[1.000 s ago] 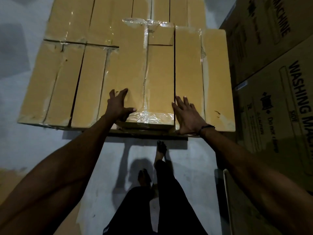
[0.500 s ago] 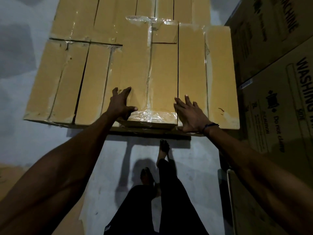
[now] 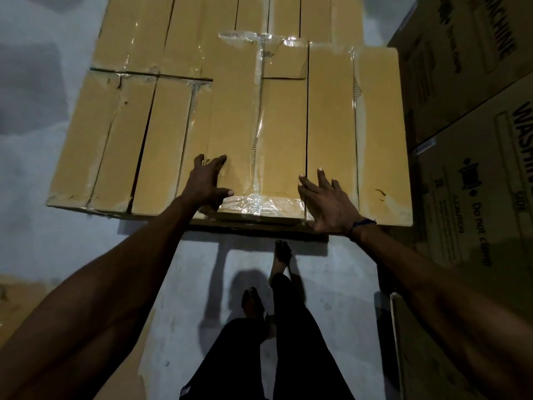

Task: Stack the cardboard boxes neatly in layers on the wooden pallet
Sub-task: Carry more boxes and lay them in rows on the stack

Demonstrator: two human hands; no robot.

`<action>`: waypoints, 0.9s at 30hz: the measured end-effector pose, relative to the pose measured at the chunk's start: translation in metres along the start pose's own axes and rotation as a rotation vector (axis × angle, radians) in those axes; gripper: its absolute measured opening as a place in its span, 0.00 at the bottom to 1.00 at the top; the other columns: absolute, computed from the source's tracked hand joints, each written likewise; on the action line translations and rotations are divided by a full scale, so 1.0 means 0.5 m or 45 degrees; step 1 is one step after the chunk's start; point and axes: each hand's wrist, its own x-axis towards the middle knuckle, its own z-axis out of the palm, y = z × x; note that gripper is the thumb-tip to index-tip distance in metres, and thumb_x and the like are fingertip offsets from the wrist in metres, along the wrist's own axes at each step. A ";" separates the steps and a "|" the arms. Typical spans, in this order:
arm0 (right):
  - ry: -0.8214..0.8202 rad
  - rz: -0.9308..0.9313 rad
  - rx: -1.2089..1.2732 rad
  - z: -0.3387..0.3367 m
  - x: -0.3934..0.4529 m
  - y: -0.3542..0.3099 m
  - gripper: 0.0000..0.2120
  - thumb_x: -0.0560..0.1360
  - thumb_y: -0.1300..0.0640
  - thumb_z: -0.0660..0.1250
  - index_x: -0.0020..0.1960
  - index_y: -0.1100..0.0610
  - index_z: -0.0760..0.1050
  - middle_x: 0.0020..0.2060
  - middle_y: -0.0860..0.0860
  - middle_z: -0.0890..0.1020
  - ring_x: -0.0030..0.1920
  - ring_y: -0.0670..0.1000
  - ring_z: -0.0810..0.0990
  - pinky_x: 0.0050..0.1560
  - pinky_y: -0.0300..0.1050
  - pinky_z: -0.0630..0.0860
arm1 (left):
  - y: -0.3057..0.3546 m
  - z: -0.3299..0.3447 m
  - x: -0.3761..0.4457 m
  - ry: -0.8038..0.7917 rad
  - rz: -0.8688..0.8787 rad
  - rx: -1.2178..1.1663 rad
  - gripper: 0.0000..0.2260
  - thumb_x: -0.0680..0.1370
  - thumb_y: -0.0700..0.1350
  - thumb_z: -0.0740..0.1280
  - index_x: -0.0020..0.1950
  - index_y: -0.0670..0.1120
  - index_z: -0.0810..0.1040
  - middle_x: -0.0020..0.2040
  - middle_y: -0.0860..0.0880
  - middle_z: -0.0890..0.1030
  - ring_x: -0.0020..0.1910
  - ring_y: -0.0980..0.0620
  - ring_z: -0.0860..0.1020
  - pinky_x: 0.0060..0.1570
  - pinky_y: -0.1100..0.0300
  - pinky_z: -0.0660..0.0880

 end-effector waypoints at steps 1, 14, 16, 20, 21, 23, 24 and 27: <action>-0.003 0.002 0.005 -0.002 0.001 -0.003 0.52 0.69 0.34 0.72 0.82 0.56 0.55 0.83 0.52 0.49 0.81 0.65 0.41 0.76 0.74 0.54 | -0.001 -0.002 0.001 -0.007 0.000 -0.001 0.49 0.67 0.51 0.83 0.82 0.47 0.60 0.79 0.40 0.65 0.81 0.35 0.50 0.74 0.39 0.59; 0.360 0.200 0.345 -0.036 0.066 0.029 0.44 0.73 0.29 0.67 0.81 0.49 0.60 0.83 0.46 0.51 0.81 0.58 0.51 0.76 0.64 0.57 | 0.034 -0.077 0.133 0.116 -0.026 -0.221 0.50 0.60 0.72 0.73 0.76 0.48 0.68 0.71 0.38 0.72 0.72 0.38 0.68 0.65 0.50 0.70; 0.392 0.252 0.449 -0.054 0.110 0.048 0.43 0.75 0.30 0.66 0.82 0.49 0.58 0.83 0.46 0.50 0.82 0.56 0.50 0.78 0.62 0.56 | 0.048 -0.092 0.181 0.153 -0.027 -0.273 0.49 0.65 0.67 0.77 0.79 0.46 0.65 0.73 0.40 0.72 0.72 0.39 0.69 0.65 0.51 0.69; 0.437 0.310 0.456 -0.099 0.198 0.086 0.40 0.79 0.34 0.63 0.82 0.53 0.56 0.83 0.50 0.49 0.82 0.56 0.47 0.80 0.60 0.53 | 0.057 -0.097 0.249 0.294 -0.140 -0.516 0.45 0.74 0.56 0.77 0.83 0.47 0.55 0.78 0.43 0.67 0.74 0.41 0.69 0.67 0.55 0.67; 0.416 0.327 0.424 -0.106 0.213 0.087 0.40 0.80 0.34 0.62 0.83 0.54 0.56 0.83 0.51 0.47 0.82 0.56 0.45 0.80 0.61 0.52 | 0.056 -0.092 0.255 0.290 -0.159 -0.568 0.45 0.75 0.56 0.76 0.83 0.48 0.54 0.78 0.43 0.67 0.74 0.41 0.70 0.66 0.54 0.68; 0.372 0.356 0.334 -0.112 0.236 0.079 0.39 0.81 0.35 0.60 0.83 0.56 0.55 0.83 0.53 0.44 0.82 0.58 0.43 0.80 0.64 0.50 | 0.049 -0.079 0.260 0.270 -0.179 -0.654 0.44 0.76 0.58 0.74 0.84 0.52 0.50 0.78 0.44 0.68 0.72 0.40 0.71 0.64 0.53 0.69; 0.364 0.372 0.301 -0.111 0.242 0.068 0.39 0.81 0.35 0.59 0.82 0.57 0.55 0.83 0.55 0.43 0.82 0.59 0.42 0.80 0.65 0.48 | 0.046 -0.074 0.259 0.258 -0.189 -0.689 0.44 0.77 0.58 0.73 0.84 0.53 0.49 0.78 0.44 0.67 0.72 0.40 0.71 0.63 0.54 0.69; 0.363 0.452 0.384 -0.102 0.250 0.034 0.42 0.81 0.34 0.59 0.83 0.59 0.50 0.83 0.56 0.39 0.82 0.59 0.38 0.79 0.63 0.41 | 0.040 -0.071 0.258 0.239 -0.182 -0.717 0.42 0.79 0.56 0.71 0.84 0.55 0.46 0.80 0.44 0.65 0.72 0.41 0.70 0.63 0.54 0.68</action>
